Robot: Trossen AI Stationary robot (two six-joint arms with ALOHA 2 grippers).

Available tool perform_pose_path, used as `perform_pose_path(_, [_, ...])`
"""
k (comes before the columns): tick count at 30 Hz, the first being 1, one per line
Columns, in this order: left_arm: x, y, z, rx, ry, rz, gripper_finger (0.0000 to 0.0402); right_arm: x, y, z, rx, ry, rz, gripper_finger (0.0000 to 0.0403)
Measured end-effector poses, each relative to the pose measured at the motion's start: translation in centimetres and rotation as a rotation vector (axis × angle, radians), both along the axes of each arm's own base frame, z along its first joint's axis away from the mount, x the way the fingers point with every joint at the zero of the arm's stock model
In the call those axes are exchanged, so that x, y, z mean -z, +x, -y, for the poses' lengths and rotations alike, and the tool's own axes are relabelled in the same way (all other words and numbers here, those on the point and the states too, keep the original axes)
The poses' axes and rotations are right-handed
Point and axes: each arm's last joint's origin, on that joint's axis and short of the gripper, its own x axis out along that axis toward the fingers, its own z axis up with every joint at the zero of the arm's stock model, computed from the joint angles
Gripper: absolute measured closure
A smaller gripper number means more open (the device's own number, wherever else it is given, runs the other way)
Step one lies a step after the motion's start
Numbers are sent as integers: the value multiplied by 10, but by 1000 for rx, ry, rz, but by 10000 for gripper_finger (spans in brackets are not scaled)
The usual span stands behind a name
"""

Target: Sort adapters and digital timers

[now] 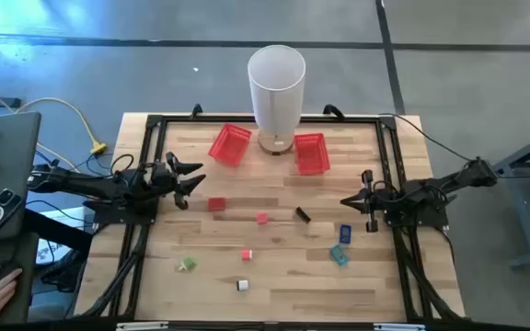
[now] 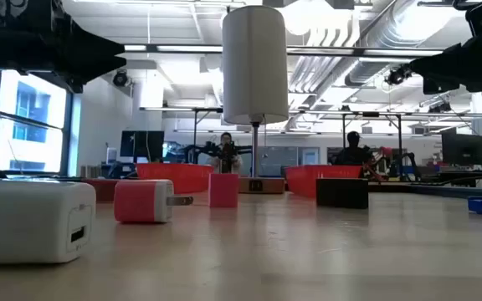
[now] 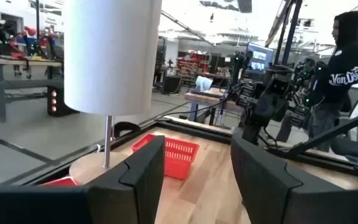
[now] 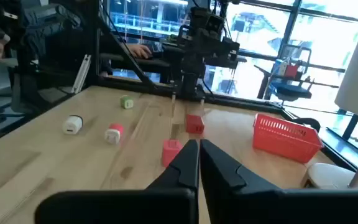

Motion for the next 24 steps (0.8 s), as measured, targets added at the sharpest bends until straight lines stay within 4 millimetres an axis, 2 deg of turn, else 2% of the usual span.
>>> perform_pose_path(6, [0,0,0,-18,93,-36,225,0,0,0,6,118,-4,400])
perform_pose_path(14, [0,0,0,-17,92,-35,225,0,0,1,50,71,3,400])
perform_pose_path(24, [0,0,-1,-19,49,-19,225,-2,0,2,52,195,17,400])
